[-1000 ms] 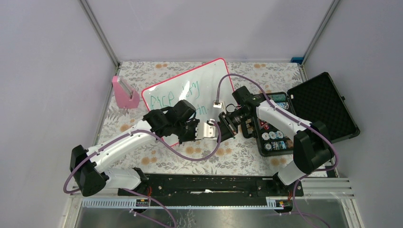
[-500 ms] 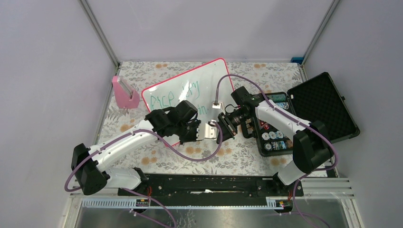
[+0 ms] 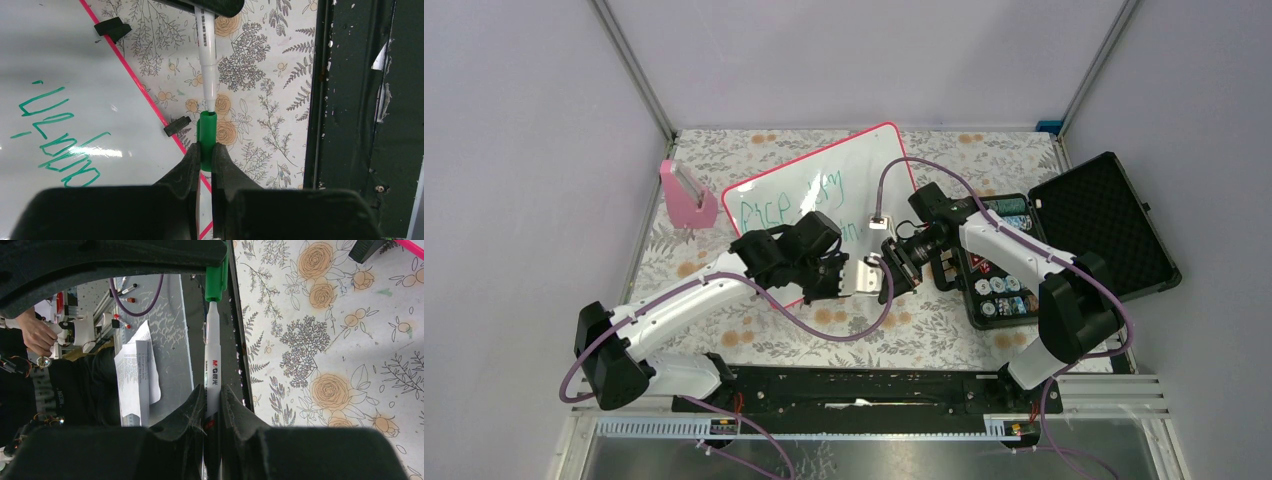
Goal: Write a sentence on the whiteboard
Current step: Insert the whiteboard marker without the cap into the pen cap.
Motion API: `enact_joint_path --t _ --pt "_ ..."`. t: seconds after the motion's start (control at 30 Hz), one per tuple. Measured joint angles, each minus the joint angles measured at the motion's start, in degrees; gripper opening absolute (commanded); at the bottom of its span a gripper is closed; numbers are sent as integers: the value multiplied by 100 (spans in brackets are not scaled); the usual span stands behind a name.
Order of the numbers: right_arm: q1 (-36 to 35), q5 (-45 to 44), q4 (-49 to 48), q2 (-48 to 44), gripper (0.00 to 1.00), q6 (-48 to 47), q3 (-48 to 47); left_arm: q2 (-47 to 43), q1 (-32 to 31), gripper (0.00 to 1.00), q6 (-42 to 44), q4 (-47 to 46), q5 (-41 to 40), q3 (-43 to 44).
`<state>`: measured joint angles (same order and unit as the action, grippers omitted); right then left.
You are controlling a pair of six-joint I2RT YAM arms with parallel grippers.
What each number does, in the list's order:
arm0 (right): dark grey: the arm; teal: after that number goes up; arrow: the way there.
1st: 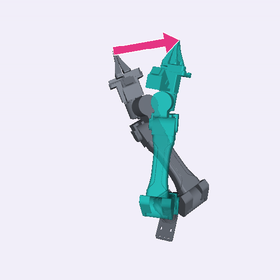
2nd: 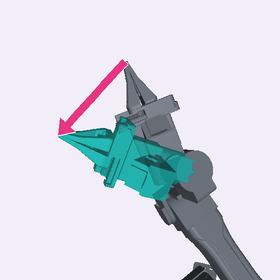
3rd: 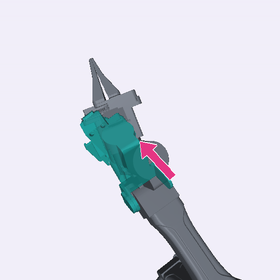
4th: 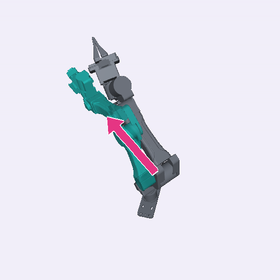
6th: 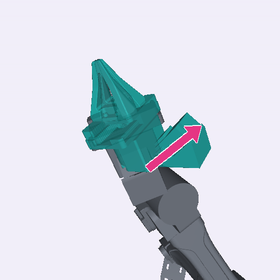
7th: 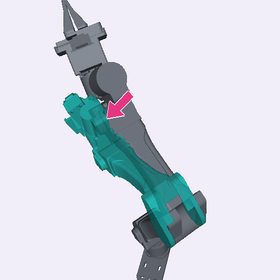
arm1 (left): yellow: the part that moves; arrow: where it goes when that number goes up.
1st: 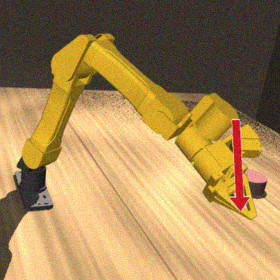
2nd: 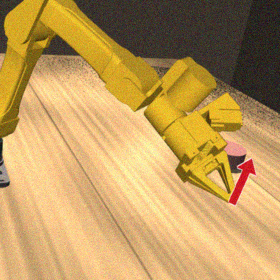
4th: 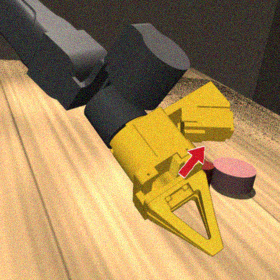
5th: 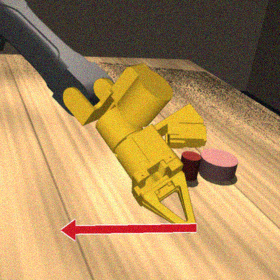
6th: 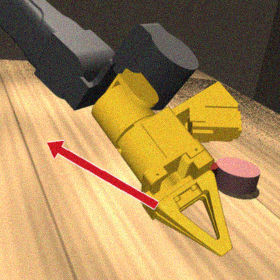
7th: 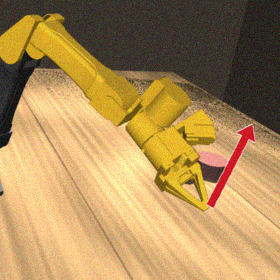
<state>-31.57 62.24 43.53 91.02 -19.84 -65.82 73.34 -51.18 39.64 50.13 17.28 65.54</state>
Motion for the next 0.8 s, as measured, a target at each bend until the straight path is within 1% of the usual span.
enact_joint_path --t 0.23,0.4,0.8 --pt "-17 2 4 4 0 -11 -9 7 -17 0 -2 4 61 11" --pt "-111 42 33 127 0 -11 -133 155 -83 0 -31 42 133 168" --pt "-175 87 -96 221 0 195 -186 457 -105 0 -380 369 138 568"
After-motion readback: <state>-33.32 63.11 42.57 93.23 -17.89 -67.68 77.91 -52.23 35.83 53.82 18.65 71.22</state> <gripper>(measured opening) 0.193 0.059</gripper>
